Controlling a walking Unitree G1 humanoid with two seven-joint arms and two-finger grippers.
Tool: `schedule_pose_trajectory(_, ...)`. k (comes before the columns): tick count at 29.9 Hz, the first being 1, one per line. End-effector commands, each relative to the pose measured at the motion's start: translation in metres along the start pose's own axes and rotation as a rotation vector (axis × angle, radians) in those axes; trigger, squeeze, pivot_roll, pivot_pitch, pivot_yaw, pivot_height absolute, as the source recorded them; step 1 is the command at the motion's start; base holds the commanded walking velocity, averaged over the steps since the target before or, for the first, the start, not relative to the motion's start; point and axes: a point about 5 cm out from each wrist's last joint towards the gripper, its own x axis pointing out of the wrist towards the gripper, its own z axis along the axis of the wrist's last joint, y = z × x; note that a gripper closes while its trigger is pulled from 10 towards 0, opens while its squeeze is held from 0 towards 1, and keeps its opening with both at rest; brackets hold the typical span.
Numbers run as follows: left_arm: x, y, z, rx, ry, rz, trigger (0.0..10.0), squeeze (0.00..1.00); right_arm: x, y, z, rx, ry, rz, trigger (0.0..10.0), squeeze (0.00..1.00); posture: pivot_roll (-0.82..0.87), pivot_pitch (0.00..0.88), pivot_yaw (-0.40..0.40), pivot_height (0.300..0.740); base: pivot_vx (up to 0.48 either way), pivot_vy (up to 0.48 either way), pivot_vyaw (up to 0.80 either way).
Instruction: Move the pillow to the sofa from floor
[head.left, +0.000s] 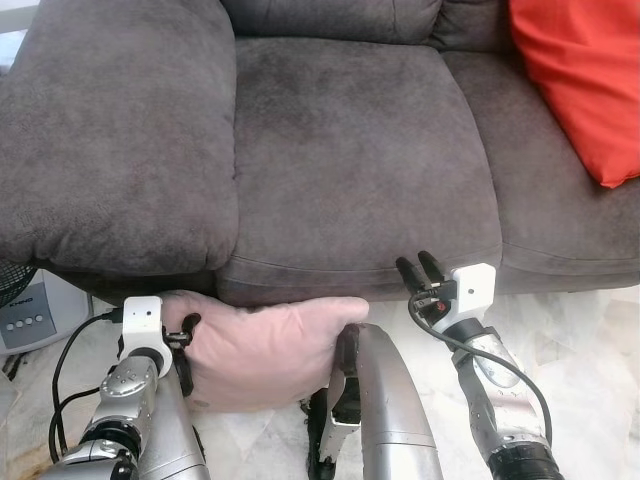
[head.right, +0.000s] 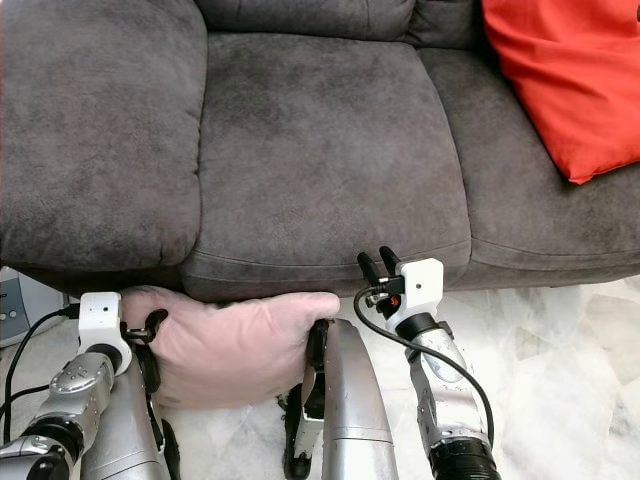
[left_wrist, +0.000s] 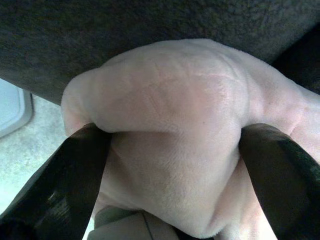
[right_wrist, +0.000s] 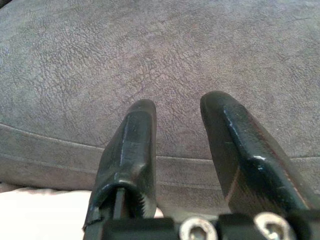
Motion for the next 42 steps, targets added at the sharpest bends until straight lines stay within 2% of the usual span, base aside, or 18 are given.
schedule_pose_trajectory(1, -0.009, -0.001, -0.027, -0.033, 0.112, 0.003, 10.0, 1.00, -0.007, -0.005, -0.006, 0.001, 0.028, -0.013, 10.0, 0.00, 0.07, 0.319, -0.240, 0.494, 0.000, 0.000, 0.00)
schedule_pose_trajectory(9, -0.007, 0.009, -0.020, -0.028, 0.087, 0.053, 10.0, 1.00, -0.006, -0.007, -0.006, -0.005, 0.033, -0.017, 10.0, 0.00, 0.07, 0.316, -0.243, 0.494, 0.000, 0.000, 0.00)
schedule_pose_trajectory(10, -0.007, 0.009, -0.019, -0.021, 0.086, 0.057, 10.0, 0.71, -0.006, -0.007, -0.006, -0.005, 0.033, -0.016, 10.0, 0.00, 0.07, 0.316, -0.243, 0.494, 0.000, 0.000, 0.00)
schedule_pose_trajectory(12, -0.007, 0.010, -0.019, -0.013, 0.085, 0.062, 10.0, 0.71, -0.006, -0.007, -0.006, -0.004, 0.034, -0.014, 10.0, 0.00, 0.07, 0.316, -0.244, 0.494, 0.000, 0.000, 0.00)
schedule_pose_trajectory(13, -0.007, 0.011, -0.018, -0.011, 0.085, 0.063, 10.0, 0.00, -0.006, -0.007, -0.006, -0.003, 0.034, -0.013, 10.0, 0.00, 0.07, 0.316, -0.243, 0.494, 0.000, 0.000, 0.00)
schedule_pose_trajectory(17, -0.007, 0.011, -0.019, -0.008, 0.087, 0.067, 10.0, 0.00, -0.006, -0.006, -0.006, -0.002, 0.034, -0.010, 10.0, 0.00, 0.07, 0.318, -0.243, 0.494, 0.000, 0.000, 0.00)
schedule_pose_trajectory(18, -0.007, 0.011, -0.019, -0.007, 0.087, 0.070, 3.5, 0.00, -0.006, -0.006, -0.006, -0.002, 0.034, -0.009, 10.0, 0.00, 0.07, 0.318, -0.244, 0.494, 0.000, 0.000, 0.00)
schedule_pose_trajectory(19, -0.007, 0.011, -0.019, -0.006, 0.086, 0.074, 3.5, 0.00, -0.006, -0.005, -0.006, -0.003, 0.034, -0.007, 10.0, 0.00, 0.07, 0.318, -0.244, 0.494, 0.000, 0.000, 0.00)
schedule_pose_trajectory(20, -0.007, 0.011, -0.019, -0.008, 0.085, 0.074, 0.0, 0.00, -0.006, -0.005, -0.006, -0.003, 0.034, -0.007, 10.0, 0.00, 0.07, 0.318, -0.244, 0.494, 0.000, 0.000, 0.00)
schedule_pose_trajectory(42, -0.006, 0.005, -0.017, -0.008, 0.073, 0.048, 0.0, 0.00, -0.006, -0.004, -0.007, -0.011, 0.043, -0.002, 10.0, 0.00, 0.07, 0.317, -0.241, 0.494, 0.000, 0.000, 0.00)
